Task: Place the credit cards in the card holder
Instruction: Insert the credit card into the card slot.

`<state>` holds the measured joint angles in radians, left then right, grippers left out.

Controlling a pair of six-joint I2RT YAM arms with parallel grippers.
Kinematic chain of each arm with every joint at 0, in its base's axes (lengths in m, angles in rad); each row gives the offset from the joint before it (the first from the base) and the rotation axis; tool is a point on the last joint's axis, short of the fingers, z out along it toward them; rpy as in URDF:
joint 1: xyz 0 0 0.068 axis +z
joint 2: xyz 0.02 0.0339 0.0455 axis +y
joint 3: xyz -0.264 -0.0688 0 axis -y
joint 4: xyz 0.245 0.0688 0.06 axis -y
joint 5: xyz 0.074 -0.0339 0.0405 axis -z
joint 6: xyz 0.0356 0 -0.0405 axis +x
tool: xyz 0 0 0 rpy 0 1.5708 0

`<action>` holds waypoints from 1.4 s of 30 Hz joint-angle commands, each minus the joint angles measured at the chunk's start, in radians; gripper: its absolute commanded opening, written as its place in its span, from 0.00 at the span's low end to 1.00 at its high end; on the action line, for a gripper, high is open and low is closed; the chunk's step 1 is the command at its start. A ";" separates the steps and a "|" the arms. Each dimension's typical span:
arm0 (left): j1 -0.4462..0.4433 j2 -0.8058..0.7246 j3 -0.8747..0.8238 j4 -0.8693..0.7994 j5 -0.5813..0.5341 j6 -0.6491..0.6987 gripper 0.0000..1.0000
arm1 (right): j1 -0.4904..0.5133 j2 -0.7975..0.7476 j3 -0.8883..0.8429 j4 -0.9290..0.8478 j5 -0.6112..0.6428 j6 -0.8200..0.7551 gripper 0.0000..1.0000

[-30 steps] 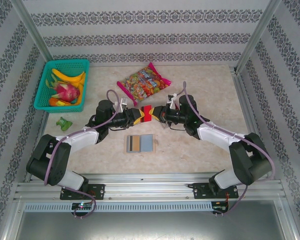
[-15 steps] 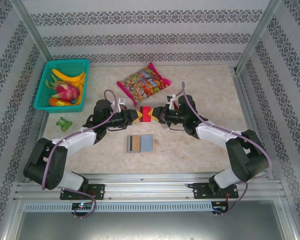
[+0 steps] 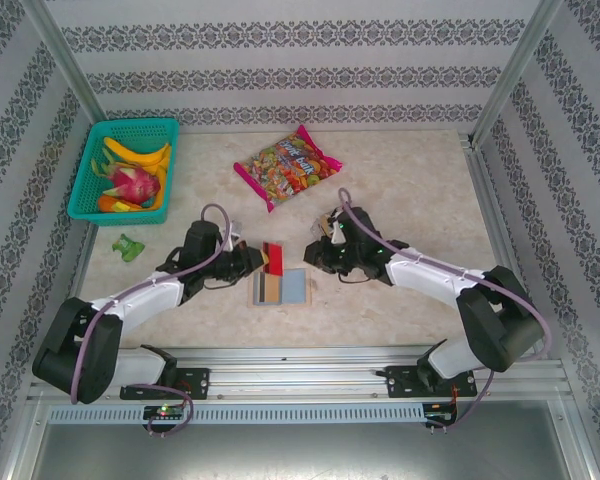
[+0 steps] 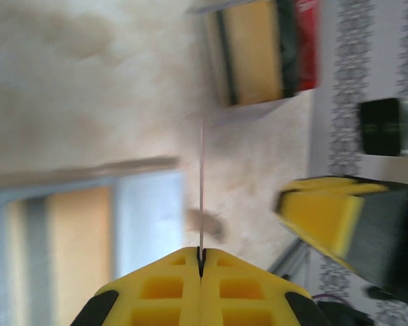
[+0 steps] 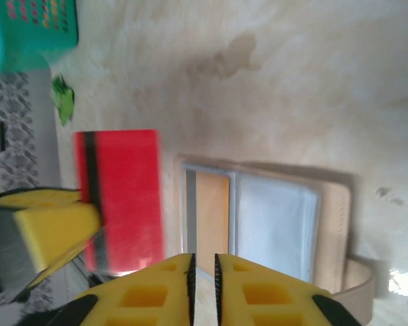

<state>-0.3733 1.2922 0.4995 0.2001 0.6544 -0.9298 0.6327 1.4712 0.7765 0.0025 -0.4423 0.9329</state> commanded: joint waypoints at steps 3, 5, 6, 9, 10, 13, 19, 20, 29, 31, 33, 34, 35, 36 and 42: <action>-0.057 -0.004 -0.079 0.023 -0.101 0.052 0.01 | 0.097 0.092 0.027 -0.004 0.096 -0.049 0.14; -0.071 0.005 -0.076 0.031 -0.117 0.062 0.02 | 0.107 0.126 0.037 -0.010 0.113 -0.041 0.13; -0.077 0.012 -0.076 0.042 -0.117 0.063 0.02 | 0.108 0.141 0.041 -0.009 0.114 -0.040 0.13; -0.090 0.029 -0.074 0.062 -0.119 0.063 0.02 | 0.112 0.170 0.045 -0.016 0.120 -0.047 0.14; -0.092 0.034 -0.075 0.067 -0.121 0.064 0.02 | 0.113 0.174 0.046 -0.025 0.128 -0.053 0.14; -0.098 0.043 -0.086 0.100 -0.126 0.062 0.03 | 0.111 0.188 0.052 -0.073 0.167 -0.070 0.14; -0.101 0.085 -0.089 0.157 -0.107 0.066 0.03 | 0.109 0.213 0.047 -0.106 0.196 -0.080 0.14; -0.102 0.098 -0.088 0.170 -0.098 0.064 0.03 | 0.110 0.213 0.045 -0.112 0.201 -0.080 0.15; -0.120 0.196 -0.091 0.218 -0.078 0.052 0.03 | 0.106 0.229 0.049 -0.149 0.231 -0.089 0.15; -0.129 0.207 -0.085 0.216 -0.082 0.056 0.03 | 0.105 0.233 0.049 -0.154 0.237 -0.088 0.16; -0.134 0.213 -0.076 0.206 -0.081 0.063 0.03 | 0.105 0.238 0.050 -0.158 0.241 -0.085 0.16; -0.138 0.218 -0.074 0.206 -0.077 0.065 0.03 | 0.105 0.242 0.049 -0.158 0.241 -0.085 0.16; -0.139 0.219 -0.074 0.205 -0.077 0.064 0.04 | 0.105 0.244 0.049 -0.158 0.244 -0.084 0.16; -0.141 0.220 -0.072 0.202 -0.080 0.064 0.04 | 0.104 0.247 0.047 -0.159 0.244 -0.080 0.16; -0.142 0.182 -0.063 0.144 -0.103 0.072 0.03 | 0.102 0.239 0.041 -0.168 0.260 -0.079 0.16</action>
<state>-0.4919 1.4906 0.4179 0.4038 0.5667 -0.8886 0.7418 1.6840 0.8192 -0.1055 -0.2462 0.8635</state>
